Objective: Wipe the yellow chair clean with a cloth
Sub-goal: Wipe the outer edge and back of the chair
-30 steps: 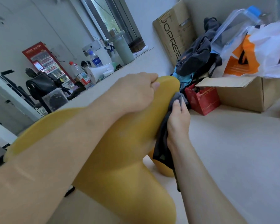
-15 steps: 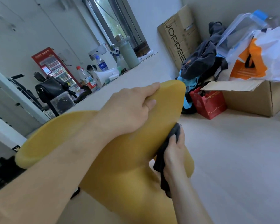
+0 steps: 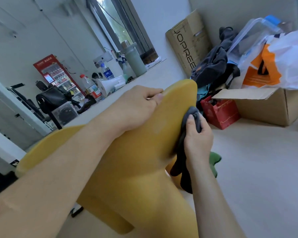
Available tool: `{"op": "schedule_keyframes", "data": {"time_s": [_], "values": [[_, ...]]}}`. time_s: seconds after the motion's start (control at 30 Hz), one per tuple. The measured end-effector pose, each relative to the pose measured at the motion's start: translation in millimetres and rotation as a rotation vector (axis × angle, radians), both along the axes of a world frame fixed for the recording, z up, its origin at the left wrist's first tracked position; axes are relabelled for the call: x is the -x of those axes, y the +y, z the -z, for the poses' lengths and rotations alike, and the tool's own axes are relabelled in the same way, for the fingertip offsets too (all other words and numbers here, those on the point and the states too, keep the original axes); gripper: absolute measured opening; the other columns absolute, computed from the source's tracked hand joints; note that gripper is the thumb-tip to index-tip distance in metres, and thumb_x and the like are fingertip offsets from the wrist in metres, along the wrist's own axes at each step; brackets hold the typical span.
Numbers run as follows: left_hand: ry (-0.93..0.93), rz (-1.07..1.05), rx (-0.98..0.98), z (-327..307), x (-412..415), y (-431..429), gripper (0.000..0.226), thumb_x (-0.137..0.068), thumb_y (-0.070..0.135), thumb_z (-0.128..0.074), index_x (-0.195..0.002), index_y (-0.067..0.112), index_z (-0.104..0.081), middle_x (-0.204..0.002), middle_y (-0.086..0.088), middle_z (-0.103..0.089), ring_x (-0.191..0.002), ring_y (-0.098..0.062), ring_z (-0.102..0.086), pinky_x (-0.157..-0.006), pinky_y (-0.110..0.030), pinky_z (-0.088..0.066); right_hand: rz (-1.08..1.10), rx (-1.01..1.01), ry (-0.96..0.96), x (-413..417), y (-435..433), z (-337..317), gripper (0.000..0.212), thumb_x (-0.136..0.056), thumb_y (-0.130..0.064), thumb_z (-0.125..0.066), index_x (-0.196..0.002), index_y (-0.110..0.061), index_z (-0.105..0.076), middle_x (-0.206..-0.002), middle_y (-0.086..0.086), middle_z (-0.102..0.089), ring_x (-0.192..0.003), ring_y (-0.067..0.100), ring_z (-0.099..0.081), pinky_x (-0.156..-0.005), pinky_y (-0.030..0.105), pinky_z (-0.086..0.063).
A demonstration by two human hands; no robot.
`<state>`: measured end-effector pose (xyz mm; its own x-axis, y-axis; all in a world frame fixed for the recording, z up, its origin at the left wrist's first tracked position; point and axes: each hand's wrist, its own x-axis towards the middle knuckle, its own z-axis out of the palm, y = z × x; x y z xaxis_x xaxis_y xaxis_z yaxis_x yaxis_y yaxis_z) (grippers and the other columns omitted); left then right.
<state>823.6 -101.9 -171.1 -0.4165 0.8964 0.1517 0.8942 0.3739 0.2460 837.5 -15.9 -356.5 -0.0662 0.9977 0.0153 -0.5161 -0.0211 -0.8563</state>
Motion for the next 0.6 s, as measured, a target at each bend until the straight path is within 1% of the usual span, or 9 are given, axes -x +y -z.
{"op": "schedule_keyframes", "data": {"time_s": [0.07,0.13,0.2,0.27,0.33,0.4,0.47,0.53,0.6], "values": [[-0.068,-0.023,-0.059,3.1,-2.0,1.0,0.035,-0.098,0.036,-0.043,-0.132,0.034,-0.053,-0.132,0.010,-0.056,-0.119,-0.011,-0.051,-0.106,-0.033,-0.038,0.044,0.003,-0.074,-4.6,-16.6,-9.0,0.032,-0.090,-0.044,-0.050,-0.101,-0.019,-0.067,-0.098,0.009,-0.060,-0.087,0.015,-0.056,-0.086,0.034,-0.047],[-0.087,-0.014,-0.094,6.3,-3.0,2.7,0.032,-0.099,0.028,-0.044,-0.127,0.028,-0.059,-0.126,0.009,-0.061,-0.114,-0.008,-0.055,-0.102,-0.030,-0.041,0.172,-0.170,-0.049,-9.3,-43.6,-35.8,0.033,-0.087,-0.044,-0.051,-0.103,-0.021,-0.068,-0.094,0.005,-0.053,-0.088,0.014,-0.052,-0.085,0.023,-0.040],[-0.212,-0.002,-0.169,5.7,-2.6,-1.0,0.029,-0.098,0.013,-0.045,-0.104,0.021,-0.072,-0.102,0.005,-0.071,-0.092,-0.007,-0.063,-0.087,-0.028,-0.049,0.288,-0.426,-0.048,-9.1,-73.1,-66.1,0.037,-0.090,-0.038,-0.052,-0.120,-0.021,-0.066,-0.111,0.003,-0.057,-0.104,0.010,-0.050,-0.093,0.018,-0.035],[-0.298,-0.008,-0.251,5.3,-0.2,-8.4,0.027,-0.093,0.011,-0.048,-0.085,0.013,-0.073,-0.082,-0.008,-0.071,-0.076,-0.014,-0.063,-0.078,-0.036,-0.051,0.380,-0.556,-0.182,-9.0,-81.2,-79.8,0.040,-0.093,-0.040,-0.047,-0.127,-0.026,-0.062,-0.130,-0.006,-0.059,-0.116,0.015,-0.048,-0.098,0.028,-0.034],[-0.189,0.001,-0.200,4.3,-1.2,-13.3,0.024,-0.094,0.017,-0.049,-0.096,0.013,-0.073,-0.093,-0.012,-0.071,-0.086,-0.014,-0.061,-0.090,-0.043,-0.050,0.415,-0.494,-0.201,-3.8,-50.8,-71.0,0.043,-0.094,-0.043,-0.042,-0.129,-0.027,-0.060,-0.136,-0.008,-0.057,-0.128,0.020,-0.047,-0.102,0.031,-0.033],[-0.065,-0.043,-0.157,6.9,-3.4,-14.5,0.028,-0.097,0.020,-0.048,-0.117,0.023,-0.067,-0.113,0.003,-0.068,-0.104,-0.010,-0.060,-0.099,-0.039,-0.046,0.294,-0.278,-0.074,-0.9,-6.5,-55.4,0.043,-0.097,-0.038,-0.041,-0.135,-0.023,-0.056,-0.138,-0.003,-0.056,-0.133,0.017,-0.045,-0.102,0.020,-0.030],[-0.024,-0.058,-0.167,8.1,-8.0,-12.9,0.031,-0.097,0.021,-0.047,-0.123,0.026,-0.063,-0.122,0.008,-0.064,-0.112,-0.009,-0.057,-0.103,-0.037,-0.043,0.169,-0.129,0.044,-0.1,4.2,-47.0,0.040,-0.100,-0.031,-0.044,-0.138,-0.021,-0.053,-0.139,-0.002,-0.056,-0.132,0.014,-0.047,-0.102,0.014,-0.032],[-0.007,-0.052,-0.193,9.1,-8.1,-11.9,0.028,-0.095,0.024,-0.049,-0.116,0.022,-0.067,-0.115,0.006,-0.068,-0.107,-0.010,-0.060,-0.101,-0.037,-0.044,0.179,-0.221,0.089,1.4,-33.7,-50.9,0.041,-0.098,-0.028,-0.047,-0.139,-0.021,-0.052,-0.144,-0.002,-0.050,-0.136,0.009,-0.041,-0.111,0.023,-0.032],[0.030,-0.019,-0.210,9.2,-7.7,-11.8,0.032,-0.089,0.031,-0.045,-0.097,0.013,-0.071,-0.094,-0.004,-0.072,-0.094,-0.019,-0.063,-0.091,-0.042,-0.049,0.209,-0.420,0.109,4.2,-87.5,-57.6,0.042,-0.098,-0.024,-0.050,-0.139,-0.020,-0.050,-0.151,0.001,-0.041,-0.143,0.011,-0.030,-0.117,0.032,-0.027]]}}
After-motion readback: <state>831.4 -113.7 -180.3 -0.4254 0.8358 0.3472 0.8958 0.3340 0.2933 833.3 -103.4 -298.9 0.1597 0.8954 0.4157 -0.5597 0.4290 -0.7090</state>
